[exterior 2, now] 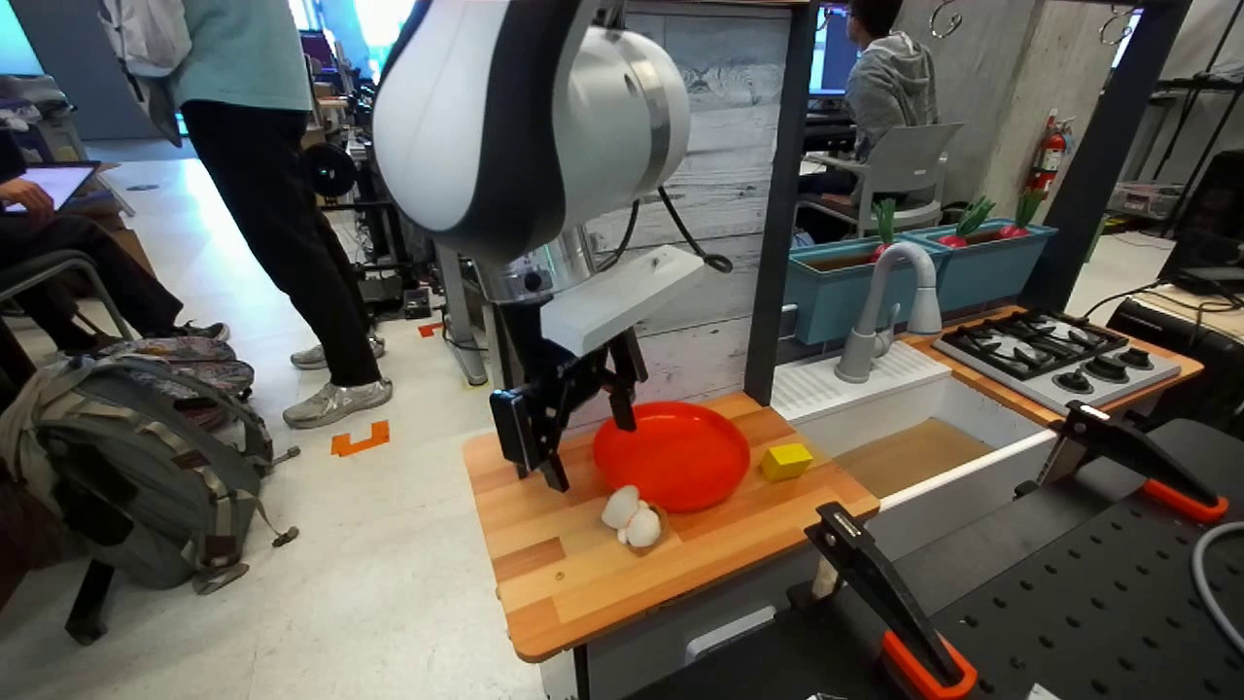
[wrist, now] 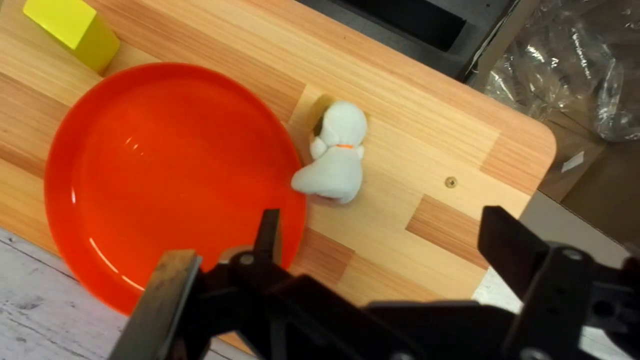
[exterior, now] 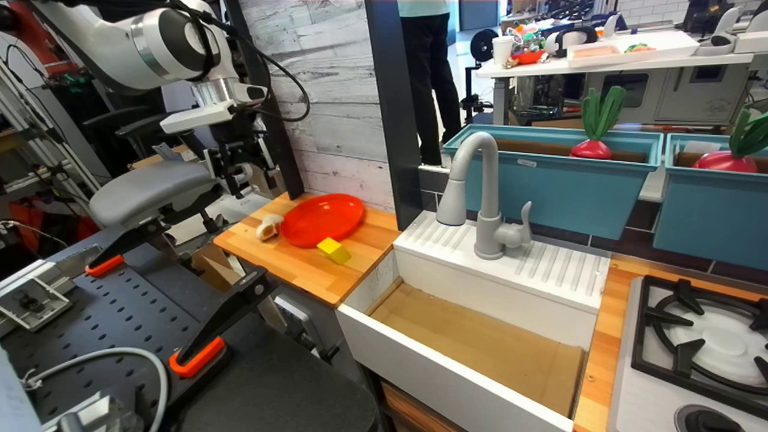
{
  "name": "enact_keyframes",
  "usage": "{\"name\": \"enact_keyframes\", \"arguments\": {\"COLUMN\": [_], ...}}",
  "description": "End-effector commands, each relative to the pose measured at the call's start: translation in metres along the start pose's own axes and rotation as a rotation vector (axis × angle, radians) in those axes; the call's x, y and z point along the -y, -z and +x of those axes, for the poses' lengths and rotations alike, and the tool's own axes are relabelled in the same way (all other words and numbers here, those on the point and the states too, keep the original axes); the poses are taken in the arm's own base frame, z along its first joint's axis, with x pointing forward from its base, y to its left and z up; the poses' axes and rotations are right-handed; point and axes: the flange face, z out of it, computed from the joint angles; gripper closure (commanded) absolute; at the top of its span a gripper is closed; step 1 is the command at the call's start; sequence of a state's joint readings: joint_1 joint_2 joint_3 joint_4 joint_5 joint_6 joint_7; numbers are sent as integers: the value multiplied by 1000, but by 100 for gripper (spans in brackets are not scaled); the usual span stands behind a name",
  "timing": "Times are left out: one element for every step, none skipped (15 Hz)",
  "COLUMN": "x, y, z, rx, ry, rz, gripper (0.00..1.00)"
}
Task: Remove the doll from the orange plate
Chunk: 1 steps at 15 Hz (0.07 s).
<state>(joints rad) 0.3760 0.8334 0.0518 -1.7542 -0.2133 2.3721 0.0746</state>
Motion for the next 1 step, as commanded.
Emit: {"name": "enact_keyframes", "arguments": {"x": [0], "y": [1], "z": [-1], "rx": [2], "ry": [1], "rz": [0], "gripper": [0]}}
